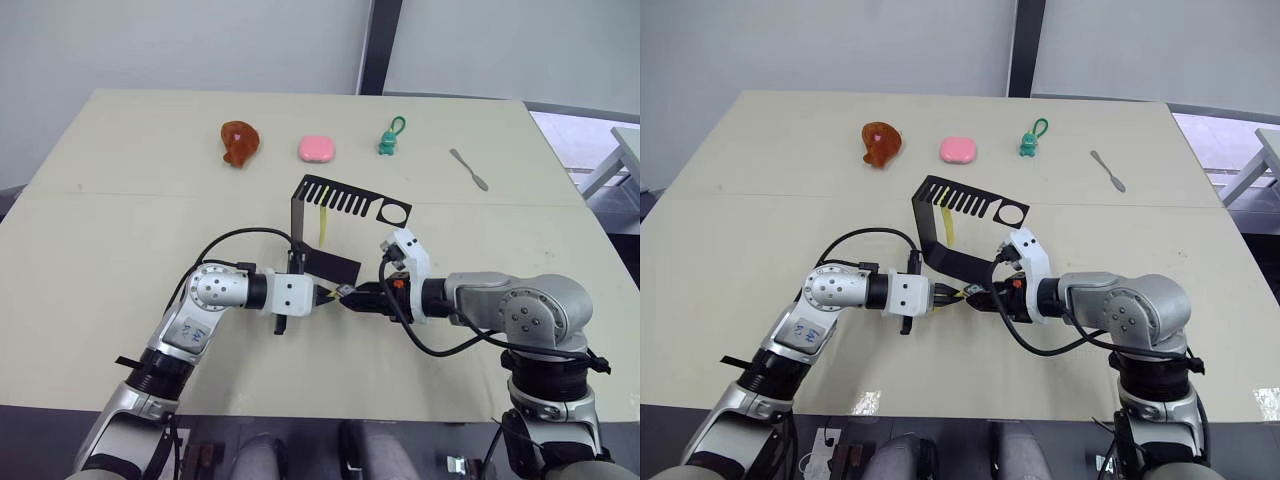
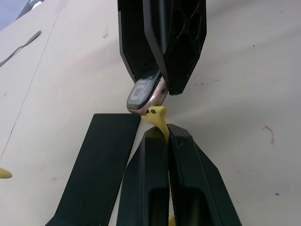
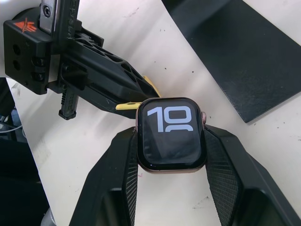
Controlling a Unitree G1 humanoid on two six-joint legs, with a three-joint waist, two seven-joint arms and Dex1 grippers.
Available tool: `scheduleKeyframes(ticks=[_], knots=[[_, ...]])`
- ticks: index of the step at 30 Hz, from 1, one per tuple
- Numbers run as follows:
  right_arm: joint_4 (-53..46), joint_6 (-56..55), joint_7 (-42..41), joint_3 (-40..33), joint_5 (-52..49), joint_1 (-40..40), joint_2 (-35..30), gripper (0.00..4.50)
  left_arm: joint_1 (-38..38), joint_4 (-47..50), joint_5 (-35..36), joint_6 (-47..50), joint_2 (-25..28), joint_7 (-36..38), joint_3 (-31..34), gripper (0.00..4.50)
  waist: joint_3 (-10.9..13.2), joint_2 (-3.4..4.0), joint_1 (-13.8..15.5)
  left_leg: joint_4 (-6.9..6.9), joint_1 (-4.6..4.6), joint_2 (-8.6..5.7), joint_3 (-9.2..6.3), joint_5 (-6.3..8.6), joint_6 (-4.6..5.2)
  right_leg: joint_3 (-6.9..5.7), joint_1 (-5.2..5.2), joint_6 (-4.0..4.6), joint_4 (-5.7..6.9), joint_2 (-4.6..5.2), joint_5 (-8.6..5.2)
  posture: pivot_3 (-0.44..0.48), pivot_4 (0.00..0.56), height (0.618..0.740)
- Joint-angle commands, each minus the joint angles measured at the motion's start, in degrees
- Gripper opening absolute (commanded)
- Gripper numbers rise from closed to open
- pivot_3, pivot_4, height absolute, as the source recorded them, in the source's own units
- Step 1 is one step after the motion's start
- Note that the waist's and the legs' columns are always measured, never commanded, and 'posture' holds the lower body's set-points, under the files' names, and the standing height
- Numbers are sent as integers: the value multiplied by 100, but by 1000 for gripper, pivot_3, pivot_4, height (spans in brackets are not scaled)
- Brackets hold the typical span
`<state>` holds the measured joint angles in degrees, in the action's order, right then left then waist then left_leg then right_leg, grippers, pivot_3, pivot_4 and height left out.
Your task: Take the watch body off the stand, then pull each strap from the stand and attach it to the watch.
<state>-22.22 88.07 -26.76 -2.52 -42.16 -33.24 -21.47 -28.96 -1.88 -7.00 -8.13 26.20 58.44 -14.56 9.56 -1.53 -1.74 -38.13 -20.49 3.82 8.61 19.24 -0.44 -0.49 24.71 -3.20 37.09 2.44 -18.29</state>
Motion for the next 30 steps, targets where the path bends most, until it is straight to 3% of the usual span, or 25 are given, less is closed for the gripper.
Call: scheduleKeyframes(ticks=[1,17,30], knots=[[-209,95,-170,257,-285,-114,150,1513,-296,321,319,-220,-188,-43,-86,0,0,0,0,0,0,0,0,0,0,0,0,0,0,0,0,0,150,740],[-287,313,-224,101,-346,-212,-47,1513,-289,438,393,-168,39,-58,33,0,0,0,0,0,-3,0,0,0,0,0,4,0,0,1,0,0,150,740],[-266,160,-195,213,-328,-146,-161,1513,-317,450,350,-207,-82,-161,-34,0,0,0,-1,-1,-4,0,0,0,0,0,5,0,0,1,0,0,150,740]])
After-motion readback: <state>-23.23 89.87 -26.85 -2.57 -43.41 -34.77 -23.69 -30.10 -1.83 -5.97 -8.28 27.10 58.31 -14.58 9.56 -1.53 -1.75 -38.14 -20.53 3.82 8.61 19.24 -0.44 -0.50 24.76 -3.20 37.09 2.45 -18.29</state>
